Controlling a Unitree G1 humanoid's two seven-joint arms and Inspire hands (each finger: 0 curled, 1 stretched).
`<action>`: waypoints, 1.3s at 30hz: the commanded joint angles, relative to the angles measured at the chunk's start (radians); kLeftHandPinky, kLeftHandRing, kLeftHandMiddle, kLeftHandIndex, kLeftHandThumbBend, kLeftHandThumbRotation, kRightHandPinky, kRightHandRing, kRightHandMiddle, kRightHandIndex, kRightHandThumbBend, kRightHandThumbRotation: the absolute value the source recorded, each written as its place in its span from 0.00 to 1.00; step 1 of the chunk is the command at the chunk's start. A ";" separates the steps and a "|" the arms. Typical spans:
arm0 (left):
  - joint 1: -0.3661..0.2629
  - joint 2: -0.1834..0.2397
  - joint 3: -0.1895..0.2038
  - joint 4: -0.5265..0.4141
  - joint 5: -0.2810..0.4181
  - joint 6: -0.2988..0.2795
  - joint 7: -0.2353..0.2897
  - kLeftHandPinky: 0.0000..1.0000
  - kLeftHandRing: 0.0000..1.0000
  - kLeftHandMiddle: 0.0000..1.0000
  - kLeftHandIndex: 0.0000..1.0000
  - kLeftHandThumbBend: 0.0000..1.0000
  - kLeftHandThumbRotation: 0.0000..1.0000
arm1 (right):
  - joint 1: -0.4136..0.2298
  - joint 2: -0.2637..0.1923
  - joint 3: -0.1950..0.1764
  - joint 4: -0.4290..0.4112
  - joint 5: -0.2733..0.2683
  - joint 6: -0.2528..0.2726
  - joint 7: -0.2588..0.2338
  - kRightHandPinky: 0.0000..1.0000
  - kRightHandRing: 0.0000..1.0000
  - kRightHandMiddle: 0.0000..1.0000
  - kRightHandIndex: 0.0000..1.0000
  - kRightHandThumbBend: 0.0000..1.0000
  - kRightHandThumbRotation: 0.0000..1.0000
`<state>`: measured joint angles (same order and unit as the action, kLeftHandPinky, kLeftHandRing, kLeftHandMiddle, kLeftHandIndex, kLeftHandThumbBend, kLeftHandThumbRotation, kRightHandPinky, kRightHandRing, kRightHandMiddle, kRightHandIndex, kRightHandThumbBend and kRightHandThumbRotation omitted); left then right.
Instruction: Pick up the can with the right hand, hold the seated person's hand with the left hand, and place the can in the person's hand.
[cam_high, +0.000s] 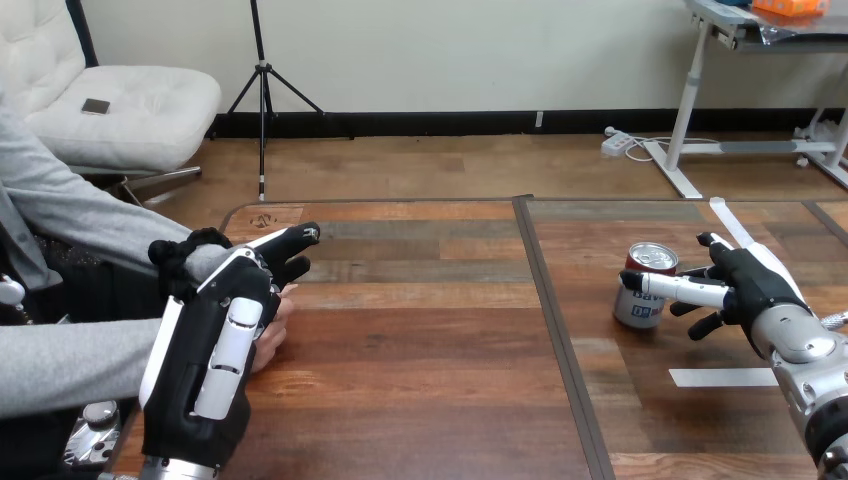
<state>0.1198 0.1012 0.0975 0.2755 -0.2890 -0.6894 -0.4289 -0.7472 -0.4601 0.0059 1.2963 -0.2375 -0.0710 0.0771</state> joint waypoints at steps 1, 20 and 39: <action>-0.027 -0.008 0.006 -0.032 -0.014 -0.027 -0.001 0.87 0.88 0.82 0.72 0.52 0.86 | -0.054 0.020 0.010 -0.014 -0.001 -0.013 -0.010 0.41 0.65 0.75 1.00 1.00 0.38; -0.022 -0.011 0.005 -0.036 0.000 -0.031 0.012 0.86 0.88 0.82 0.72 0.50 0.87 | -0.067 0.030 0.022 -0.011 -0.012 -0.014 -0.014 0.56 0.82 0.89 1.00 1.00 0.37; -0.014 -0.001 0.005 -0.042 -0.001 -0.031 0.007 0.82 0.88 0.83 0.72 0.48 0.88 | -0.086 0.047 0.049 -0.009 -0.036 0.013 -0.048 0.84 0.99 1.00 0.98 1.00 0.33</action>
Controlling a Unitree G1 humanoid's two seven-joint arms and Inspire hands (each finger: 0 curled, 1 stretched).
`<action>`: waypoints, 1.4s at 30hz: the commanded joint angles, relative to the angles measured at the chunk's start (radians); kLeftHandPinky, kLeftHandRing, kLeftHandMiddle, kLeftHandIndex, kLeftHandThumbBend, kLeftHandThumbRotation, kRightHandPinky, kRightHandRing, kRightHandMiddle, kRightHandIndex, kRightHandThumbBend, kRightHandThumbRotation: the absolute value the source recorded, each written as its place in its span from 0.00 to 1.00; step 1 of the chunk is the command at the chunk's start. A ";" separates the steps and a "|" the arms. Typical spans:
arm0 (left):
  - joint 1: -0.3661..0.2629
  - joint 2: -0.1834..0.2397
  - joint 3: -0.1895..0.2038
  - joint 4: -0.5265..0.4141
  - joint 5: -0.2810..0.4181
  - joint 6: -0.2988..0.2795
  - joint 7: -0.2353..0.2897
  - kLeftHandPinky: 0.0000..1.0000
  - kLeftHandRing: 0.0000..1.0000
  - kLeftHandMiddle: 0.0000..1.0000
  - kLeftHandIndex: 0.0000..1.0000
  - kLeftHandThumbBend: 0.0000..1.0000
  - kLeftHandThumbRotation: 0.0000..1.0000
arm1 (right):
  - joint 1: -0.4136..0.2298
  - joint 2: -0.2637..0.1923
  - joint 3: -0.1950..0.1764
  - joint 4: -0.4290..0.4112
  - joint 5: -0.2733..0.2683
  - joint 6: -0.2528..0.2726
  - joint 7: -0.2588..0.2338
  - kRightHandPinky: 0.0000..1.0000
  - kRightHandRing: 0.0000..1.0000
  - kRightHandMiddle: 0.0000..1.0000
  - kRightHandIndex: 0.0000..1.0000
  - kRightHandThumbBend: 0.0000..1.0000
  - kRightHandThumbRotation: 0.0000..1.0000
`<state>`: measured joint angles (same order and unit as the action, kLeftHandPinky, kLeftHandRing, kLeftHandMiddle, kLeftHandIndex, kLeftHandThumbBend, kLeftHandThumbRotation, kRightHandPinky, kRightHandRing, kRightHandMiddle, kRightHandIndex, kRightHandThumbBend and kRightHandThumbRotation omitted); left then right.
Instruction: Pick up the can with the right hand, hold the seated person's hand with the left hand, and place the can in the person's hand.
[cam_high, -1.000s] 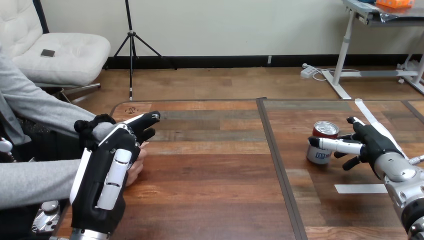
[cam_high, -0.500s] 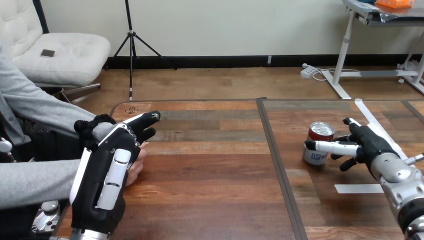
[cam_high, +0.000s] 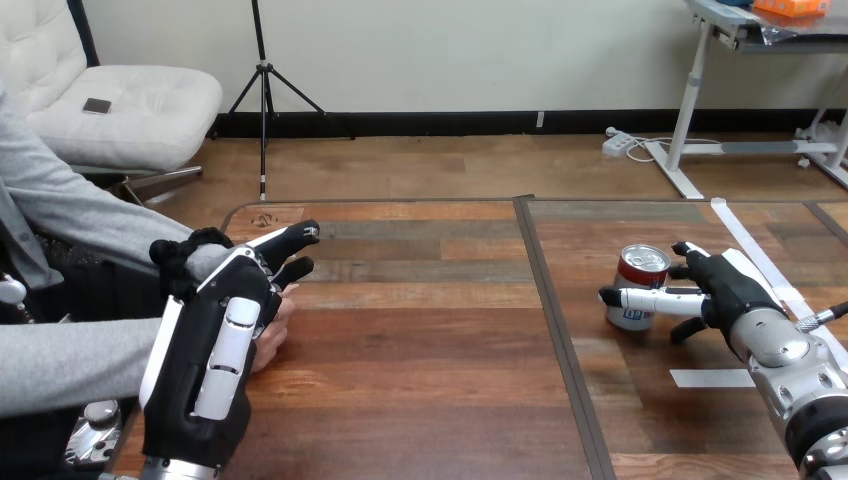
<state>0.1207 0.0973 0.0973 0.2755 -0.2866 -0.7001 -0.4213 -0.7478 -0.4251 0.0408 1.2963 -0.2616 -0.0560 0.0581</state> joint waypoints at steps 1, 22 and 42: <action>-0.016 0.003 0.005 -0.041 -0.005 -0.021 -0.003 0.82 0.88 0.83 0.72 0.48 0.88 | -0.086 0.013 0.017 -0.009 -0.015 -0.001 -0.033 0.84 0.99 1.00 0.98 1.00 0.33; -0.018 -0.005 0.011 -0.019 -0.022 -0.050 -0.010 0.79 0.87 0.82 0.71 0.43 0.87 | -0.085 0.024 0.042 -0.010 -0.033 -0.050 -0.069 0.83 0.98 0.98 0.92 1.00 0.27; -0.007 -0.005 0.004 -0.029 -0.025 -0.039 0.003 0.75 0.86 0.82 0.70 0.44 0.88 | -0.072 0.041 0.039 -0.008 -0.031 -0.080 -0.116 0.77 0.90 0.91 0.85 1.00 0.22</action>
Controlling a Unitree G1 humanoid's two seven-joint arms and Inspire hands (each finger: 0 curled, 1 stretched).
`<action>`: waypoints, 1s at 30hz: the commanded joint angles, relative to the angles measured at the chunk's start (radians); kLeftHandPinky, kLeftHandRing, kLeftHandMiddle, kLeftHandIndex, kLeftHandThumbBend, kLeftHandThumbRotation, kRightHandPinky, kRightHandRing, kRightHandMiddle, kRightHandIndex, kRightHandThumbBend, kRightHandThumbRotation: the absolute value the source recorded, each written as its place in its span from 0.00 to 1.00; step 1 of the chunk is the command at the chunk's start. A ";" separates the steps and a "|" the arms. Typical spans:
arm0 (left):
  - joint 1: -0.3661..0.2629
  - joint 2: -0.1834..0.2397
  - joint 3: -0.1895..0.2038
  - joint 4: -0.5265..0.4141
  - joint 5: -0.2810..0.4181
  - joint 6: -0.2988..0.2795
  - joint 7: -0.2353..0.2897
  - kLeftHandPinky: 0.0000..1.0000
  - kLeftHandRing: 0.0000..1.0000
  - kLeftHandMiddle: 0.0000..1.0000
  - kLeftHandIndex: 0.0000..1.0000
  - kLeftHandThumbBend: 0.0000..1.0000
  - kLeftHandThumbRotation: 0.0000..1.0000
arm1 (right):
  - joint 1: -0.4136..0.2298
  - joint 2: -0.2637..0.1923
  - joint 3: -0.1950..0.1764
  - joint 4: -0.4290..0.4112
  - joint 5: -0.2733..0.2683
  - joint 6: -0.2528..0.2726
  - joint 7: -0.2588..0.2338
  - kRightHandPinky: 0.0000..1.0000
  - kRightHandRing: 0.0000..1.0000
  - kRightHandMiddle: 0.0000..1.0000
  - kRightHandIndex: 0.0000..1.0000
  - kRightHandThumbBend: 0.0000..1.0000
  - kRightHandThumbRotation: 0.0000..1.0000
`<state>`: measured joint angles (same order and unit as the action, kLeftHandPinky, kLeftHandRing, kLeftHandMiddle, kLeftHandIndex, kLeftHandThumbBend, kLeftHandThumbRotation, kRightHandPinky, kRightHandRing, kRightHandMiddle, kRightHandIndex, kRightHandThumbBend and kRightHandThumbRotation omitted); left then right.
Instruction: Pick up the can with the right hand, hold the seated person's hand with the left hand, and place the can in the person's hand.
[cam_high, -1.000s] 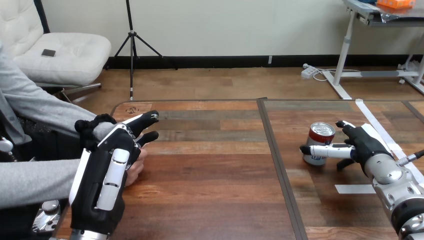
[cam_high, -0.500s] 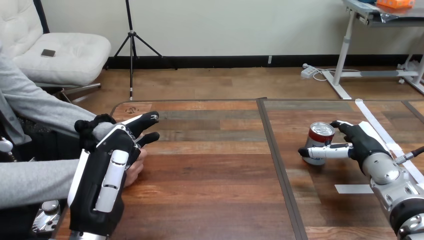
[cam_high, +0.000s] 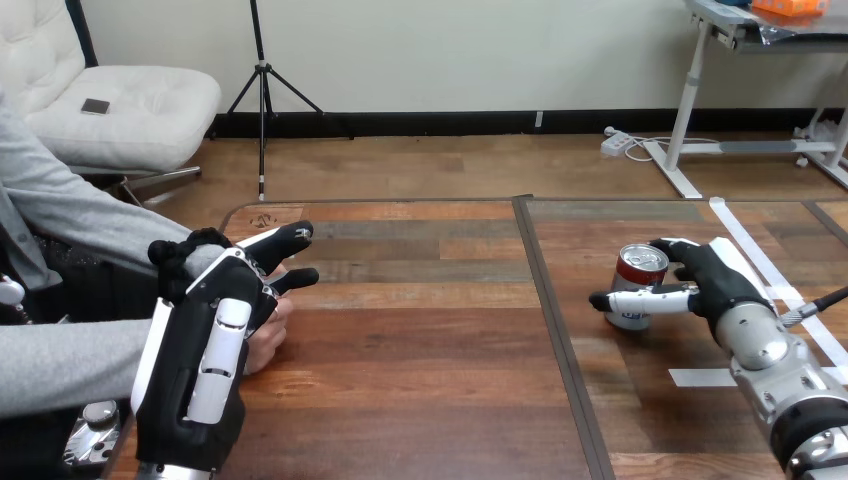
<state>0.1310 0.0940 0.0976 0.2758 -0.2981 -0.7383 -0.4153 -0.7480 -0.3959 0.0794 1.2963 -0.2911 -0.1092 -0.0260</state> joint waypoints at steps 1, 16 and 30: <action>-0.018 -0.002 0.004 -0.028 -0.015 0.000 -0.005 0.75 0.86 0.82 0.70 0.44 0.88 | -0.072 0.012 0.001 -0.007 -0.002 -0.024 -0.034 0.77 0.90 0.91 0.85 1.00 0.22; -0.014 -0.002 0.004 -0.032 -0.026 0.000 -0.010 0.78 0.87 0.82 0.70 0.40 0.87 | -0.069 0.015 -0.003 -0.007 0.003 -0.034 -0.038 0.77 0.89 0.88 0.82 1.00 0.21; -0.020 0.004 0.005 -0.022 -0.034 -0.010 -0.031 0.80 0.88 0.83 0.69 0.41 0.87 | -0.072 0.023 -0.030 -0.009 0.038 -0.033 -0.028 0.77 0.87 0.87 0.80 1.00 0.16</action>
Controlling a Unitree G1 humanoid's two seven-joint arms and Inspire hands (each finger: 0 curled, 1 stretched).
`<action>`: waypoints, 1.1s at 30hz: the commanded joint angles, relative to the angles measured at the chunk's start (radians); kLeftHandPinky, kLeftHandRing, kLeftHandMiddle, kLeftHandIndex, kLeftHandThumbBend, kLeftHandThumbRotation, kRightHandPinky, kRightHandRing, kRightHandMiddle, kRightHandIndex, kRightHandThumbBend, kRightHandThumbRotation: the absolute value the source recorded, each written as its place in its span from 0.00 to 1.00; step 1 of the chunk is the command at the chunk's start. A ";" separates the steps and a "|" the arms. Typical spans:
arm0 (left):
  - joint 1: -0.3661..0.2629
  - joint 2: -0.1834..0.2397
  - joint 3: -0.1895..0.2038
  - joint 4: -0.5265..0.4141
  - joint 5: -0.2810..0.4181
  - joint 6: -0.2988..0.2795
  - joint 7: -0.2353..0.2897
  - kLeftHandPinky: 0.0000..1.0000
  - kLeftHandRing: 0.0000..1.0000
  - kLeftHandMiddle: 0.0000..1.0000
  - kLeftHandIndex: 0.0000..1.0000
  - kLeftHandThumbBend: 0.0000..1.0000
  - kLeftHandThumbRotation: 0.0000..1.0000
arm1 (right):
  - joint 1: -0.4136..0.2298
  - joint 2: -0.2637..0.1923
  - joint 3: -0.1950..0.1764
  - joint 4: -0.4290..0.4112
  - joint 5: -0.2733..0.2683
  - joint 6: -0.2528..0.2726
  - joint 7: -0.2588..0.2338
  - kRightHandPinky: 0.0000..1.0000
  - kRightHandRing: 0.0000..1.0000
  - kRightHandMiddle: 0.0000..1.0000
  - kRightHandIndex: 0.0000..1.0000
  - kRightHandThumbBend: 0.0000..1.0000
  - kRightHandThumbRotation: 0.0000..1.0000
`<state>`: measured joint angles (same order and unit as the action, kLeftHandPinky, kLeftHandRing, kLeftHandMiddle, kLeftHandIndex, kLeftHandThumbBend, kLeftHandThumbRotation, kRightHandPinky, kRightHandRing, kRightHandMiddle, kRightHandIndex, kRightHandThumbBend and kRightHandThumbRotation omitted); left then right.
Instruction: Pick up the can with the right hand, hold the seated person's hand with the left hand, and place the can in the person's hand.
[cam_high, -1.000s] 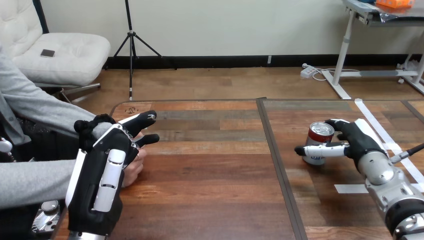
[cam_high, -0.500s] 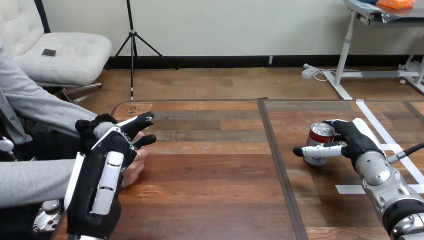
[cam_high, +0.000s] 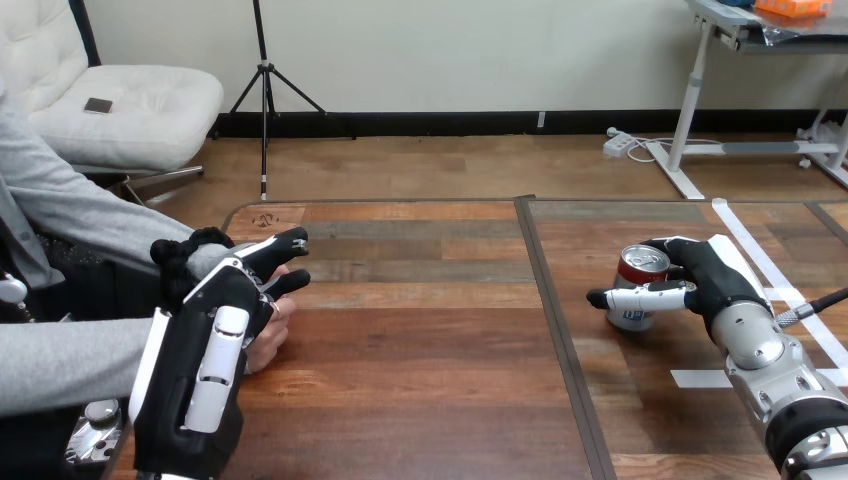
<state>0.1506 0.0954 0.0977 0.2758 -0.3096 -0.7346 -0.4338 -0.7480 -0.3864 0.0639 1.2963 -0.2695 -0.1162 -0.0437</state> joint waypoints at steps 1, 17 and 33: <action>-0.040 0.002 0.006 -0.020 -0.022 -0.016 -0.013 0.80 0.88 0.83 0.69 0.41 0.87 | -0.071 0.014 -0.014 -0.009 0.016 -0.028 -0.012 0.76 0.86 0.86 0.80 1.00 0.15; -0.036 0.006 0.009 -0.037 -0.026 0.009 -0.020 0.81 0.90 0.84 0.66 0.42 0.86 | -0.066 0.015 -0.010 -0.010 0.014 -0.044 -0.032 0.63 0.72 0.74 0.74 0.96 0.04; -0.034 0.001 0.009 -0.039 -0.025 0.005 -0.015 0.84 0.90 0.83 0.63 0.40 0.85 | -0.065 0.006 0.010 -0.009 -0.006 -0.051 -0.050 0.53 0.61 0.65 0.68 0.82 0.00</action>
<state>0.1506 0.0959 0.0981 0.2757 -0.3172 -0.7258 -0.4478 -0.7479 -0.3814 0.0649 1.2963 -0.2637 -0.1302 -0.0725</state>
